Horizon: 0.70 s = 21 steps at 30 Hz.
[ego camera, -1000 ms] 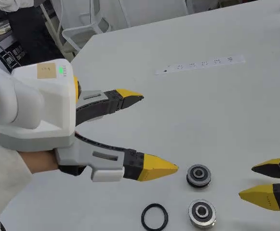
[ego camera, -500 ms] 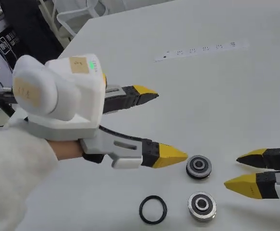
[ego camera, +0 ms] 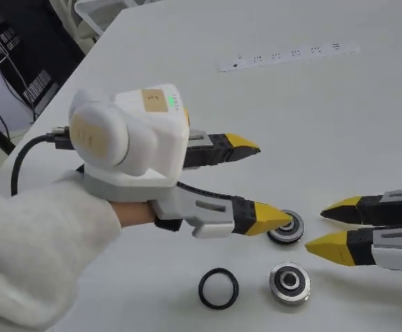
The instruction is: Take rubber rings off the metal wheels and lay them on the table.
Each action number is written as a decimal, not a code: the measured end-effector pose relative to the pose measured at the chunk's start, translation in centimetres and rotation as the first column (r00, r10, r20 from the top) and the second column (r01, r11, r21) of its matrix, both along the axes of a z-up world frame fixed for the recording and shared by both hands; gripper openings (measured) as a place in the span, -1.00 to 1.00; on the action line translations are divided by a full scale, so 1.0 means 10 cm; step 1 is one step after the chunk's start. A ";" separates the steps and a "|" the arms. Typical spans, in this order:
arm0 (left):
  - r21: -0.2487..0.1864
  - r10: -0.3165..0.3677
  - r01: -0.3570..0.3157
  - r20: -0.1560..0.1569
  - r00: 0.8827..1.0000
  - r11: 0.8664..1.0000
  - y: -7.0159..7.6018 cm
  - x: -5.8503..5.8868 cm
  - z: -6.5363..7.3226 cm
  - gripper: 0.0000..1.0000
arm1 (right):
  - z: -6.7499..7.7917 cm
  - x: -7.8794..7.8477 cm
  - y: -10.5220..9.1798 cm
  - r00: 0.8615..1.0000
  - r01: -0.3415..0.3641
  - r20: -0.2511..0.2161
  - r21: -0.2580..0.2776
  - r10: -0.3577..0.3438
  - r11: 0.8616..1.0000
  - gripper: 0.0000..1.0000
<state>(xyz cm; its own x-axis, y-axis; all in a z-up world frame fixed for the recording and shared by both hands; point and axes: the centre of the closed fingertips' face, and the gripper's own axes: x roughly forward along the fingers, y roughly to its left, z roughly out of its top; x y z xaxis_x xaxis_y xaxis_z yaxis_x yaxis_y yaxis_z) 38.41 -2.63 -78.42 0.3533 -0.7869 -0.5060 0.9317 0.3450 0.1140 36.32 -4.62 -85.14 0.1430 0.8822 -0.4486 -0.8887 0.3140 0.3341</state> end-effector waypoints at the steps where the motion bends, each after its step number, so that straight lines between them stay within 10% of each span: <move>1: 0.001 -0.005 0.005 -0.002 1.000 1.000 -0.02 0.00 -0.02 0.02 | -0.01 0.00 0.01 1.000 -0.008 0.009 -0.005 0.008 1.000 -0.32; 21: 0.040 -0.006 0.009 -0.077 0.997 0.999 -0.05 -0.02 -0.52 -0.51 | -0.09 0.03 0.15 0.987 -0.074 0.136 -0.060 0.082 0.995 -0.53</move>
<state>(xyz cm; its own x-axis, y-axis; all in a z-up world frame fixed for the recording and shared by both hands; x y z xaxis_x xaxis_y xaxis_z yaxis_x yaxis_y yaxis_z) 38.22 -3.16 -83.65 0.3058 -0.7680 -0.5627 0.9409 0.3343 0.0551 36.63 -3.09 -86.07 0.1383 0.8680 -0.4769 -0.9476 0.2560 0.1912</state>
